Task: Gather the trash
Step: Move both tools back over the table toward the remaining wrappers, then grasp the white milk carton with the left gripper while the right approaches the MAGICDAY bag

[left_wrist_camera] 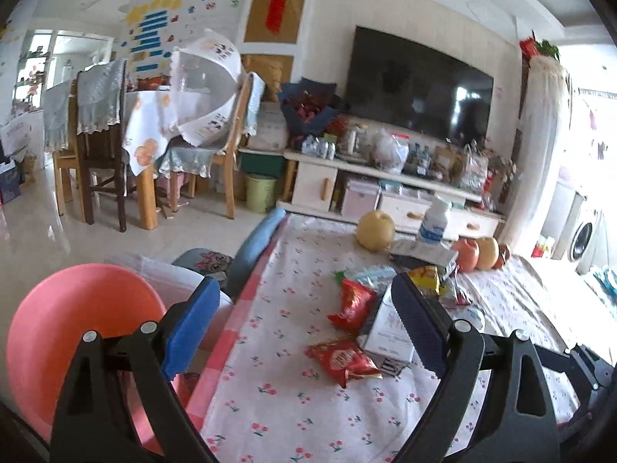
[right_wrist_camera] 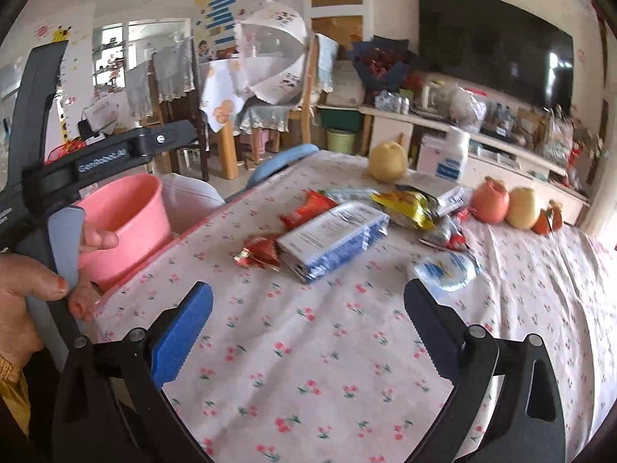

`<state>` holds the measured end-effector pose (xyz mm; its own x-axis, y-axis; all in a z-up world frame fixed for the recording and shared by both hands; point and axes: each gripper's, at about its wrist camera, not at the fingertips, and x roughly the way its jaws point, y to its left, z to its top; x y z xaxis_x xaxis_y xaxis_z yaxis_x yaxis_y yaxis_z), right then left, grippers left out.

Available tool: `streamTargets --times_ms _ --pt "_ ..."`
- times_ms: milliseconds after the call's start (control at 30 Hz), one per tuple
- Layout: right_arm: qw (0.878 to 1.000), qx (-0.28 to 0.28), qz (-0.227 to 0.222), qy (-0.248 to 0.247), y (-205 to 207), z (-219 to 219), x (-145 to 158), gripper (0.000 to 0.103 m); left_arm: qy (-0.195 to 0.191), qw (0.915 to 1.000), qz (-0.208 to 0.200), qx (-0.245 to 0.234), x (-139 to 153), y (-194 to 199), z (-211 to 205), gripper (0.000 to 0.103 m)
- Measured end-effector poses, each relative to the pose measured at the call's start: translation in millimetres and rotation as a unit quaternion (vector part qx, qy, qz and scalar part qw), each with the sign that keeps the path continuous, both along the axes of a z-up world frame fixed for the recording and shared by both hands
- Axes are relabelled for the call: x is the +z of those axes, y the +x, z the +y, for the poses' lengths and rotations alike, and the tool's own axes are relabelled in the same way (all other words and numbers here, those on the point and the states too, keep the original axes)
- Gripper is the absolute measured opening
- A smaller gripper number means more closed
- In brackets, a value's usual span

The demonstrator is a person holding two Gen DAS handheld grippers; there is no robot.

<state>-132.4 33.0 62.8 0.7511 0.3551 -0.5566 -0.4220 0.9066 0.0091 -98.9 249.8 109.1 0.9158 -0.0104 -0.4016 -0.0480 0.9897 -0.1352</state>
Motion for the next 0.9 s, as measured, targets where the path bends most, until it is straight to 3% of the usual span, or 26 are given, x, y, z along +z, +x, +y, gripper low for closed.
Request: streamTargets --times_ms 333,467,900 --pt "0.999 -0.025 0.019 0.029 10.5 -51.0 -10.7 0.098 0.044 0.9975 0.045 -0.033 -14.1 23.8 -47.3 0.091" --pt "0.998 -0.037 0.030 0.034 18.9 -71.9 -15.4 0.098 0.039 0.9942 0.084 -0.055 -25.3 40.9 -63.8 0.091" --pt "0.989 -0.102 0.072 0.074 63.8 -137.5 -20.2 0.098 0.061 0.9828 0.142 -0.101 -52.1 91.1 -105.8 0.090"
